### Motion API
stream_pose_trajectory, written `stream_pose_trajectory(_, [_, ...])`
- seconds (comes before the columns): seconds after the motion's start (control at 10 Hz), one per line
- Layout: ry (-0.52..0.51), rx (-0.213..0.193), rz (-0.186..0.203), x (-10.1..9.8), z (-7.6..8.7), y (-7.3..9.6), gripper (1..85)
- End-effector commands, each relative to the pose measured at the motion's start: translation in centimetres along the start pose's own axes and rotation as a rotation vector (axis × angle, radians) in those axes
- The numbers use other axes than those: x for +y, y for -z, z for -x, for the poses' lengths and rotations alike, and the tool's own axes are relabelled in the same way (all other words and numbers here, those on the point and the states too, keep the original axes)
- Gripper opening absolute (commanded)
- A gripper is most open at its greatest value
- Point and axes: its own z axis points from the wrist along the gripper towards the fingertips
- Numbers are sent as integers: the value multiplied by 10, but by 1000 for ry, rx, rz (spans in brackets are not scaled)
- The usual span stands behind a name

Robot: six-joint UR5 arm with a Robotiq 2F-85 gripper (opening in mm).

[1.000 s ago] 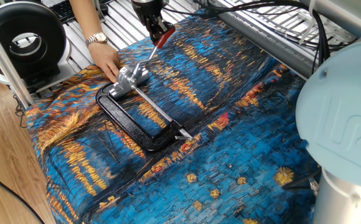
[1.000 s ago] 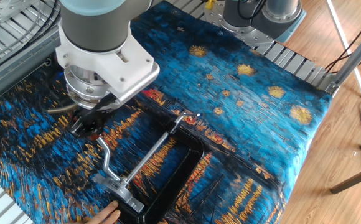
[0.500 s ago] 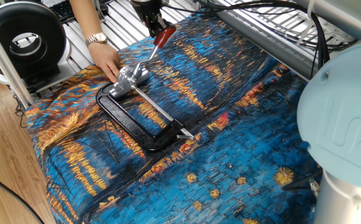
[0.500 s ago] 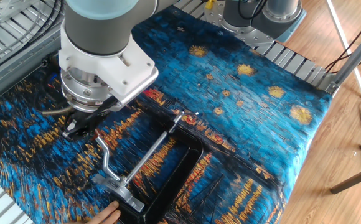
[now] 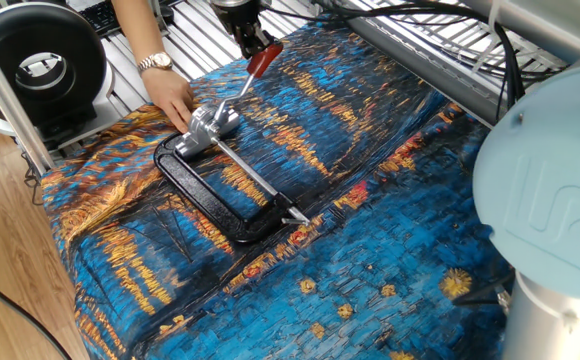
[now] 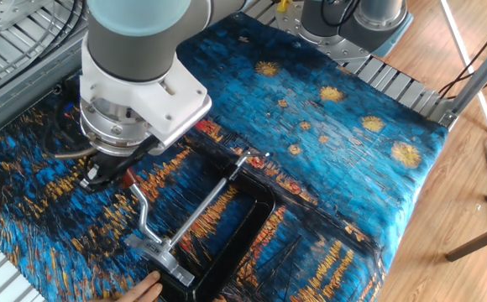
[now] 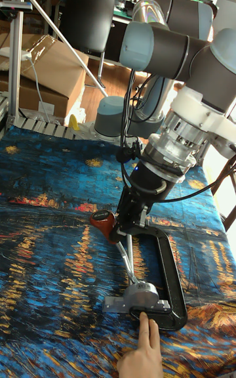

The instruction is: Pull up the lever

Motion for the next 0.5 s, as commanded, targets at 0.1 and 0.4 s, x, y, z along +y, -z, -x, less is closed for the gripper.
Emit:
stream_pose_trajectory(0.1, [-33, -104, 100, 19, 31, 15, 23])
stream_pose_trajectory(0.4, [-49, -60, 115, 26, 32, 20, 57])
